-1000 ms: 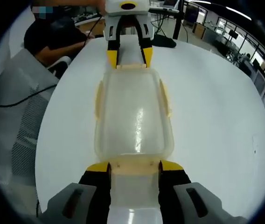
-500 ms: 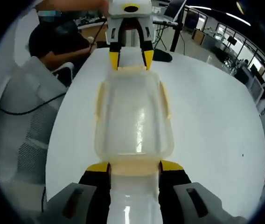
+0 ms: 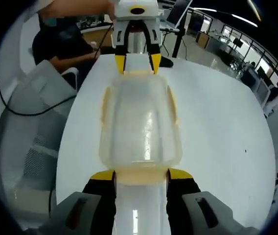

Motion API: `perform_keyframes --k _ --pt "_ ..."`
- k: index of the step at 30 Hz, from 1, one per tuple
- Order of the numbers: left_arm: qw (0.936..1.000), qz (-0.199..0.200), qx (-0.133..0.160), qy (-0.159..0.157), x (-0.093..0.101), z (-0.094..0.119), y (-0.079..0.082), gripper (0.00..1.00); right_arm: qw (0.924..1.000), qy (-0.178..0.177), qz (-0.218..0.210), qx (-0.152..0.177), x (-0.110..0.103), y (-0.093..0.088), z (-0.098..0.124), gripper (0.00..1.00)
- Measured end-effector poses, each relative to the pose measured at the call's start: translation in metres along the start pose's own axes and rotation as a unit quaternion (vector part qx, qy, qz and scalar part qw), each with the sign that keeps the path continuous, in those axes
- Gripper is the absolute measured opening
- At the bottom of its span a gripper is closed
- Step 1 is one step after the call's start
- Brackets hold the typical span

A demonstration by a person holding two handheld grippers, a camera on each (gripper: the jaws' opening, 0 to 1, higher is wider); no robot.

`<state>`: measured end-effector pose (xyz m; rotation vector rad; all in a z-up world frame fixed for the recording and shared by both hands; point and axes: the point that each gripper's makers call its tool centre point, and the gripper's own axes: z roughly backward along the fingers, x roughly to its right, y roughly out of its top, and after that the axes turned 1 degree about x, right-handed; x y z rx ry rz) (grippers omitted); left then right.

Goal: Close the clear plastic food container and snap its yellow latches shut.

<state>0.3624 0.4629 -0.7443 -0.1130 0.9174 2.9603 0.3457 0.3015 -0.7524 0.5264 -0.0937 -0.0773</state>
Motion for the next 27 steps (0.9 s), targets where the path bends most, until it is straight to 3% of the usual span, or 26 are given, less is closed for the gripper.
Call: perform_keyframes --k 27 --pt "0.9997 0.006 0.018 -0.016 0.018 -0.048 0.082 0.38 0.9999 -0.001 -0.004 -0.010 -0.011 -0.074 0.061 0.39"
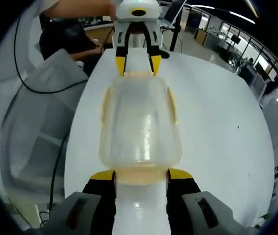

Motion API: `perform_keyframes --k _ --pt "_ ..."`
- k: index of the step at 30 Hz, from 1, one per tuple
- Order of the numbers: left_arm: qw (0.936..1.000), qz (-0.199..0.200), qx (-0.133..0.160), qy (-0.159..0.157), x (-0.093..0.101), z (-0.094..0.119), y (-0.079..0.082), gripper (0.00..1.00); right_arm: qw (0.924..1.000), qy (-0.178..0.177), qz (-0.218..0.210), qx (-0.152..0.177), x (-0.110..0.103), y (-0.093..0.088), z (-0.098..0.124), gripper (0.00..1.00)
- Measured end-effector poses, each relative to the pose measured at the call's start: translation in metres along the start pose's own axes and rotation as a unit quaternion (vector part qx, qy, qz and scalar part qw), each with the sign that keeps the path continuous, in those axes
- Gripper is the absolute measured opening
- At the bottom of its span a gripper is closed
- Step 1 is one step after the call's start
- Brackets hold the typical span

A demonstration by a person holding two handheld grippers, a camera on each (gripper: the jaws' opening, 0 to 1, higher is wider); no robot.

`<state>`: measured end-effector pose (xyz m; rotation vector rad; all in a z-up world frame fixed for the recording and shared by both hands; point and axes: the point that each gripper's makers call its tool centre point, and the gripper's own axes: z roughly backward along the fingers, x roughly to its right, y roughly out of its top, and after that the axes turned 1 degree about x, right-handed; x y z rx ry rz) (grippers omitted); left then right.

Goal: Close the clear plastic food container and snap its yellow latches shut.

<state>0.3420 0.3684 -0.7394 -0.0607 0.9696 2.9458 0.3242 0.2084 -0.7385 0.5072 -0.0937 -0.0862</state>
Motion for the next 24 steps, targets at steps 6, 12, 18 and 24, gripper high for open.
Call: perform_keyframes --k 6,12,18,24 --pt "1.0000 0.000 0.003 -0.002 0.000 -0.012 0.019 0.38 1.0000 -0.002 0.000 -0.001 0.001 -0.018 0.012 0.39" --pt "1.0000 0.001 -0.001 0.000 -0.001 -0.022 0.035 0.38 1.0000 -0.003 0.001 -0.004 0.003 -0.035 0.021 0.39" --pt "1.0000 -0.001 -0.002 0.000 0.000 -0.034 0.046 0.38 1.0000 -0.001 -0.001 -0.009 0.005 -0.051 0.024 0.39" --pt "1.0000 0.000 -0.001 -0.002 -0.001 -0.044 0.053 0.38 0.9999 0.001 -0.007 -0.008 0.005 -0.064 0.026 0.39"
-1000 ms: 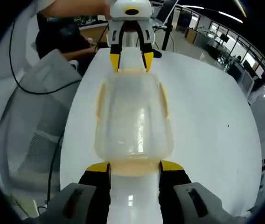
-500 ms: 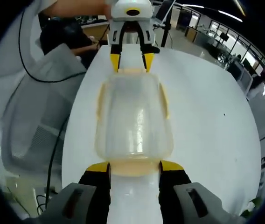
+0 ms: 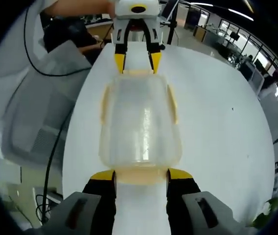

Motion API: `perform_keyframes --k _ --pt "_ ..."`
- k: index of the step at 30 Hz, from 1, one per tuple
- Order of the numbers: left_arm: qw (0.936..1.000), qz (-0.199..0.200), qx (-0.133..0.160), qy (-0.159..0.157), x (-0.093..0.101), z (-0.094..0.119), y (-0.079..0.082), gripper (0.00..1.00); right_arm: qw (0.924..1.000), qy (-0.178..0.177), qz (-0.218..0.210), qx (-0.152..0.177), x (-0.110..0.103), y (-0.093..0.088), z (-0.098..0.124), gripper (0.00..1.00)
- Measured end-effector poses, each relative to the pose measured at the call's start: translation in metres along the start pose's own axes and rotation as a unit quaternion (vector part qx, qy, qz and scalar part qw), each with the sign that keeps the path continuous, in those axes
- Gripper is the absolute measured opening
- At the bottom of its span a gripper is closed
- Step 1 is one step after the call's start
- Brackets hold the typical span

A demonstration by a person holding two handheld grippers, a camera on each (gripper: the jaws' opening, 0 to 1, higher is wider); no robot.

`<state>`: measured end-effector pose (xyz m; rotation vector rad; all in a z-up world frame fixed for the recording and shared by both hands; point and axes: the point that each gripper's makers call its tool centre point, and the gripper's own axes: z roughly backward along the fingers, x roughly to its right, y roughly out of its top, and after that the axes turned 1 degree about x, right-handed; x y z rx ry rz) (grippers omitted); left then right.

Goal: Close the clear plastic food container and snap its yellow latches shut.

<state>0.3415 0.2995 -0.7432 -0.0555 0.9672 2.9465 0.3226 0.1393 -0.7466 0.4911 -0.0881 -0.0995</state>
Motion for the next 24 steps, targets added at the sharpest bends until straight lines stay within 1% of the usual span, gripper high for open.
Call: perform_keyframes --k 8,19,24 --pt "1.0000 -0.001 -0.002 0.000 -0.002 -0.013 0.007 0.38 1.0000 0.003 -0.005 -0.004 0.004 -0.016 -0.003 0.39" --pt "0.9999 0.010 -0.009 -0.010 -0.003 -0.027 0.003 0.38 0.9998 0.018 -0.009 -0.003 0.006 -0.027 -0.012 0.39" --pt "0.9998 0.010 -0.011 -0.011 -0.004 -0.030 -0.001 0.38 0.9998 0.020 -0.010 0.000 0.006 -0.028 -0.015 0.39"
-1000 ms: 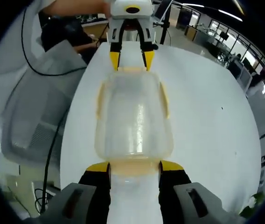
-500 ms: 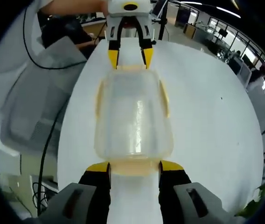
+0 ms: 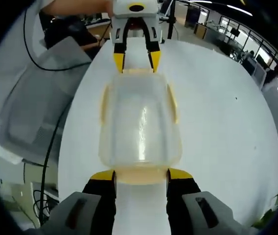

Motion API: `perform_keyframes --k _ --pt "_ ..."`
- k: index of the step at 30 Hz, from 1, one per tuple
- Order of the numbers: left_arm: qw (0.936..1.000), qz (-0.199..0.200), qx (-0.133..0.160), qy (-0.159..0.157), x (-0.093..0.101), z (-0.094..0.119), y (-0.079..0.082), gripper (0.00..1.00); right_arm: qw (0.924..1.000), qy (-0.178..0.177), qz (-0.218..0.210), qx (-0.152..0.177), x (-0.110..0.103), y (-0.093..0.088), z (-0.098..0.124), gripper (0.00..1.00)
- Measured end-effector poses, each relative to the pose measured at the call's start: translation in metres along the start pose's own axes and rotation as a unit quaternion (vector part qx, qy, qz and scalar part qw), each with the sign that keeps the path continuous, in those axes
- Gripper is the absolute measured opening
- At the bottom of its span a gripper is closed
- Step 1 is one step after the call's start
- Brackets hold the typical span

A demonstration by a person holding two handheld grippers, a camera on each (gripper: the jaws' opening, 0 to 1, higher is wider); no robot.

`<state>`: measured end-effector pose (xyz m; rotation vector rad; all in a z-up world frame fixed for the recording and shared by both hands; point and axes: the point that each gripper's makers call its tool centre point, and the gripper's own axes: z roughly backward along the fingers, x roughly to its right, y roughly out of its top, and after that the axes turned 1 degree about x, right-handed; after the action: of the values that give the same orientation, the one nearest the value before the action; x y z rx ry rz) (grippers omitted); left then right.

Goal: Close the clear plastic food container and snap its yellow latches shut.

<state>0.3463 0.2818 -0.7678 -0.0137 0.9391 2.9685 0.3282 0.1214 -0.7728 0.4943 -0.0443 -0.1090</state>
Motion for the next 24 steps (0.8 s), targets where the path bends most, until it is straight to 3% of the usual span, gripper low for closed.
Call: perform_keyframes --k 20,24 --pt "1.0000 -0.002 0.006 -0.001 0.0006 -0.0032 -0.0020 0.39 1.0000 0.006 -0.003 0.003 -0.0004 -0.0018 -0.0038 0.39" --pt "1.0000 0.003 0.000 -0.003 0.0037 -0.0040 -0.0058 0.40 0.9999 0.014 -0.003 0.005 -0.0054 -0.0018 -0.0048 0.44"
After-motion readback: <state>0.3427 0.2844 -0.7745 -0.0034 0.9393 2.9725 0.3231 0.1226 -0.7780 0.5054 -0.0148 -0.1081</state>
